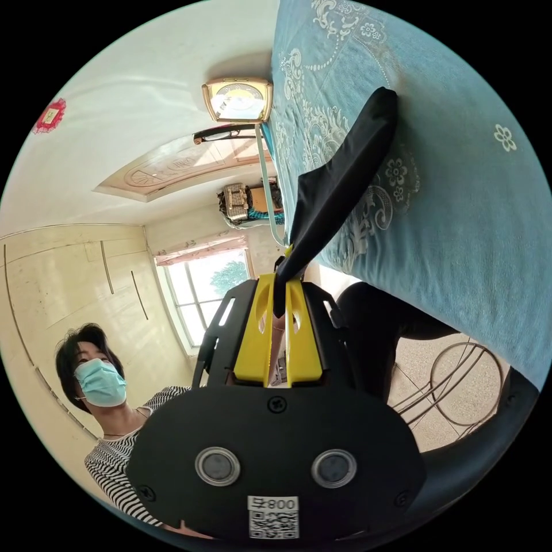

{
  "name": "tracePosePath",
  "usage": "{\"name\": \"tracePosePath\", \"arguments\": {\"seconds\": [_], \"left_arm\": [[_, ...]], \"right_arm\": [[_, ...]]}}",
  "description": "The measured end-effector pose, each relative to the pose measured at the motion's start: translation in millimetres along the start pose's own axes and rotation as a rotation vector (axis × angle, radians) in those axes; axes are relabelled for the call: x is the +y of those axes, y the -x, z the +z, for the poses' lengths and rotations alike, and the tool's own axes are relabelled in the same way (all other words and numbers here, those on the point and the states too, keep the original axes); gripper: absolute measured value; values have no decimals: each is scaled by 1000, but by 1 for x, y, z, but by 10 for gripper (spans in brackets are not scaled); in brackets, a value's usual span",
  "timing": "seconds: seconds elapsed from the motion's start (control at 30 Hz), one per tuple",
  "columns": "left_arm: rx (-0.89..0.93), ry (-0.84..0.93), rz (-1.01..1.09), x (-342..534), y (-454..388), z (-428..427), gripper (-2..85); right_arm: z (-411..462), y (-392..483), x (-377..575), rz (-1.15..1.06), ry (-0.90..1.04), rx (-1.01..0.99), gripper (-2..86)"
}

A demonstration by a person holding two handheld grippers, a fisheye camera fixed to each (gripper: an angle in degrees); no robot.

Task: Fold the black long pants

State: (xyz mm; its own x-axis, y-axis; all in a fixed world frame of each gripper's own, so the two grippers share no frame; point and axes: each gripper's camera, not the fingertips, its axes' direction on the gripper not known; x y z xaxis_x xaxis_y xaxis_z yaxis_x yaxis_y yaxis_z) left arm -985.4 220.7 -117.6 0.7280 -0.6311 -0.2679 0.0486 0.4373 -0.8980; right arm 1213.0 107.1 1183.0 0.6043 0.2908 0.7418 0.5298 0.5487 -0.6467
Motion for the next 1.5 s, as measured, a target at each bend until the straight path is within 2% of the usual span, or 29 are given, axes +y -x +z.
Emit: {"name": "tracePosePath", "arguments": {"seconds": [0.33,0.63,1.17,1.5], "left_arm": [[90,27,1,64,-40,-8,66],[123,118,102,125,-107,8,65],[192,389,243,237,-227,132,64],[161,443,263,287,-287,213,63]], "right_arm": [[-16,38,92,-42,-35,-13,18],[-44,83,189,-130,-103,-62,14],[-132,150,382,-261,-371,-161,11],[-173,189,437,-279,-413,-200,10]]}}
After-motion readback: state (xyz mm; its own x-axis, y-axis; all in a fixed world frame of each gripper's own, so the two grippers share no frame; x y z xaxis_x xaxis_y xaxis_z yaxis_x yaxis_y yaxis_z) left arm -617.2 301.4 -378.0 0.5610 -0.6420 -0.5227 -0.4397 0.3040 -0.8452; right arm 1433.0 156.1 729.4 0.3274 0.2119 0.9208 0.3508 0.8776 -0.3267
